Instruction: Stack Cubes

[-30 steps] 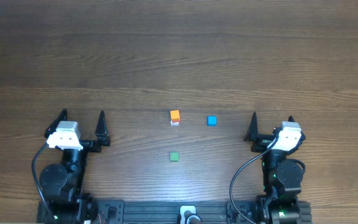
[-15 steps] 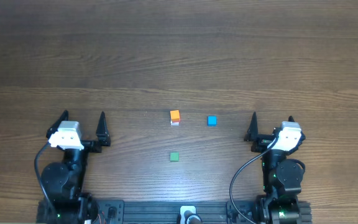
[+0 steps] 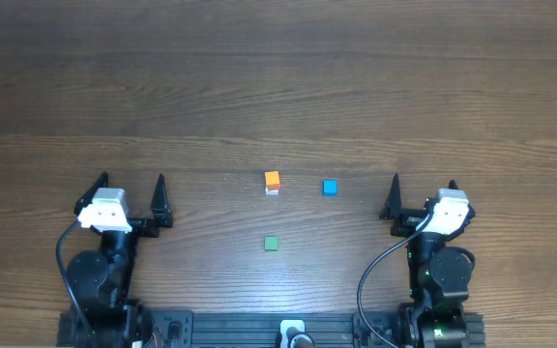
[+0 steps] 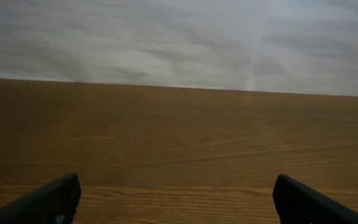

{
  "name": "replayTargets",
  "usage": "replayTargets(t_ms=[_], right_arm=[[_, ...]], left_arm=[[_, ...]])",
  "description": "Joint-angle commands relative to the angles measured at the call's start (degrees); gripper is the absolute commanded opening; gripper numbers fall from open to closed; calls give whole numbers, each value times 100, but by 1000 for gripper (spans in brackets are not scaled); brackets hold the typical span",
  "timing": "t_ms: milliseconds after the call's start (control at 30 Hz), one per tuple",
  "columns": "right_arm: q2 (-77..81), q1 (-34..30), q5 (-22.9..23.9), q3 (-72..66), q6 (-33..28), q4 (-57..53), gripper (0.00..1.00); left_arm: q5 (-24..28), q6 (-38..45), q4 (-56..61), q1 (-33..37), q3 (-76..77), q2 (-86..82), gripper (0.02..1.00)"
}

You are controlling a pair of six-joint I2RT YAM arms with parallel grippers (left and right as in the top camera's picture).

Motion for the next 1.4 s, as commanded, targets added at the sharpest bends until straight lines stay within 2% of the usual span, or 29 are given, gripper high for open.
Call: replayTargets(t_ms=[33, 933, 1067, 1167, 1300, 1400], right_arm=[[-35, -42, -46, -39, 13, -9, 991], [-35, -39, -101, -39, 92, 2, 991], [42, -33, -461, -7, 741, 101, 991], [374, -33, -885, 236, 898, 44, 991], [1270, -31, -1937, 1005, 927, -343, 993], [1996, -31, -2612, 1611, 1163, -647, 993]], left_arm=[[74, 26, 28, 33, -46, -46, 1000], [74, 26, 28, 33, -46, -46, 1000], [74, 26, 28, 33, -46, -46, 1000], [74, 26, 28, 33, -46, -46, 1000], [74, 26, 28, 33, -46, -46, 1000], [74, 26, 28, 33, -46, -46, 1000]])
